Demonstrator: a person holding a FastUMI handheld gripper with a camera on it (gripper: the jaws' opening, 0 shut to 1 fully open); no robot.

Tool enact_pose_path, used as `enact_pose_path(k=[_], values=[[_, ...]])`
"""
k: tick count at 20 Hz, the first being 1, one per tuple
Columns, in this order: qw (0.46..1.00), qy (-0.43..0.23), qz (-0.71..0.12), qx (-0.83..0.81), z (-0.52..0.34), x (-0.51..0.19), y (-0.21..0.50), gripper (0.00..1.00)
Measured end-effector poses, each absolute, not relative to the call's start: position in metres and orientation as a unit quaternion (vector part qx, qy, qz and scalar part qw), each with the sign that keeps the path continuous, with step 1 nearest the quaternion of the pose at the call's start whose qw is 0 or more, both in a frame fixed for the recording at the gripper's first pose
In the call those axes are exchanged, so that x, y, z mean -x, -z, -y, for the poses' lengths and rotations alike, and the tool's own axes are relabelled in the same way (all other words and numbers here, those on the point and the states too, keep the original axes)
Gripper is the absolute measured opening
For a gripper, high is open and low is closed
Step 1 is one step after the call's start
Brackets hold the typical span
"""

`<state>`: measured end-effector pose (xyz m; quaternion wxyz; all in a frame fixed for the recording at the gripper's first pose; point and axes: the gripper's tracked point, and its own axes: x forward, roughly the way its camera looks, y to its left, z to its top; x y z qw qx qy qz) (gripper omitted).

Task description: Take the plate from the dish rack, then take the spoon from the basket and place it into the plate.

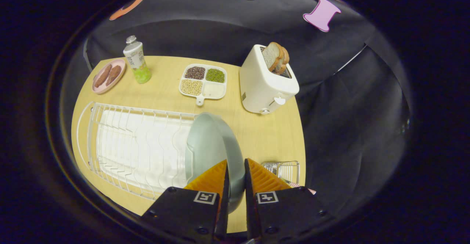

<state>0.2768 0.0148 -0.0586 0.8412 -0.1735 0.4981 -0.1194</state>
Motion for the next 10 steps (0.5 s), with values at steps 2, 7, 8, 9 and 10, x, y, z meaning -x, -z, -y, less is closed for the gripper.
enact_pose_path(k=[2,7,8,9,10], values=[[0.839,0.134,-0.49,0.196,-0.021,-0.273,0.055,0.23],[0.832,0.184,-0.454,0.262,-0.039,-0.266,0.04,0.19],[0.83,0.196,-0.445,0.274,-0.041,-0.263,0.037,0.19],[0.829,0.204,-0.438,0.28,-0.044,-0.263,0.035,0.19],[0.829,0.217,-0.429,0.286,-0.044,-0.262,0.031,0.19]])
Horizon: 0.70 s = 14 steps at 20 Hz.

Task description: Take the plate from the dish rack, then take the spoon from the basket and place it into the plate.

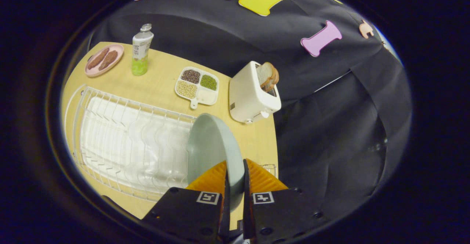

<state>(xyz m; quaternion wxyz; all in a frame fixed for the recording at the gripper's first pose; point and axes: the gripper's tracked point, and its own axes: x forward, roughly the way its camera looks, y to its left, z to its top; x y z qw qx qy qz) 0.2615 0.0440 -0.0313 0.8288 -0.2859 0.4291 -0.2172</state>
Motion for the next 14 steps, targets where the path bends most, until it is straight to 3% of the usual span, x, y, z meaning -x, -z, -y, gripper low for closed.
enact_pose_path(k=[3,8,14], values=[[0.83,0.235,-0.401,0.309,-0.042,-0.255,0.019,0.19],[0.878,0.198,-0.351,0.258,-0.037,-0.215,-0.005,0.19],[0.924,0.025,-0.356,0.138,-0.075,-0.125,0.036,0.19]])
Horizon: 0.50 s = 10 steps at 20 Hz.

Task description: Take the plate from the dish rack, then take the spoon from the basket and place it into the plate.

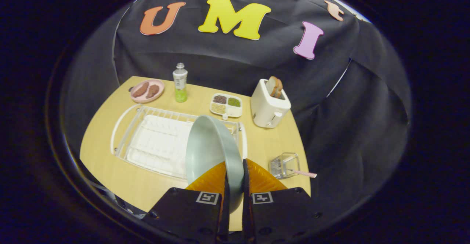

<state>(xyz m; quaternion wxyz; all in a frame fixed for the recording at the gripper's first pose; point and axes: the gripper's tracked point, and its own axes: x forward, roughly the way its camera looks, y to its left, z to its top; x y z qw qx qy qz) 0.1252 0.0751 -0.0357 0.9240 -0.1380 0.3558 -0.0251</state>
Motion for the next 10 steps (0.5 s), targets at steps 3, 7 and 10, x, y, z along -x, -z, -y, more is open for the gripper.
enact_pose_path(k=[3,7,10], values=[[0.928,-0.036,-0.36,0.092,-0.095,-0.091,0.071,0.19],[0.926,-0.07,-0.372,0.016,-0.094,-0.069,0.125,0.19],[0.918,-0.081,-0.388,-0.022,-0.086,-0.056,0.173,0.19]])
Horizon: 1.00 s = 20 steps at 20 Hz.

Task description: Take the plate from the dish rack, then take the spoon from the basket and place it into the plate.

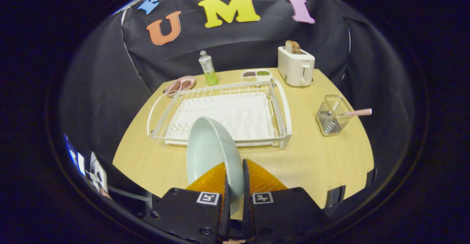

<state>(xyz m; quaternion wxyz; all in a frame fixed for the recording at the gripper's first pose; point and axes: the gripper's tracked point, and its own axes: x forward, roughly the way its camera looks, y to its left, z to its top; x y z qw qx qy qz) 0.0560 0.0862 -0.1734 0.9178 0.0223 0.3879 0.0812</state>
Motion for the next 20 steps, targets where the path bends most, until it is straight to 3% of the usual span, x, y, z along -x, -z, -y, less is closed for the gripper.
enact_pose_path(k=[11,15,20], values=[[0.895,-0.141,-0.412,-0.096,-0.055,-0.053,0.268,0.23],[0.887,-0.153,-0.422,-0.107,-0.044,-0.054,0.287,0.29],[0.928,-0.097,-0.36,-0.014,-0.012,-0.064,0.286,0.44]])
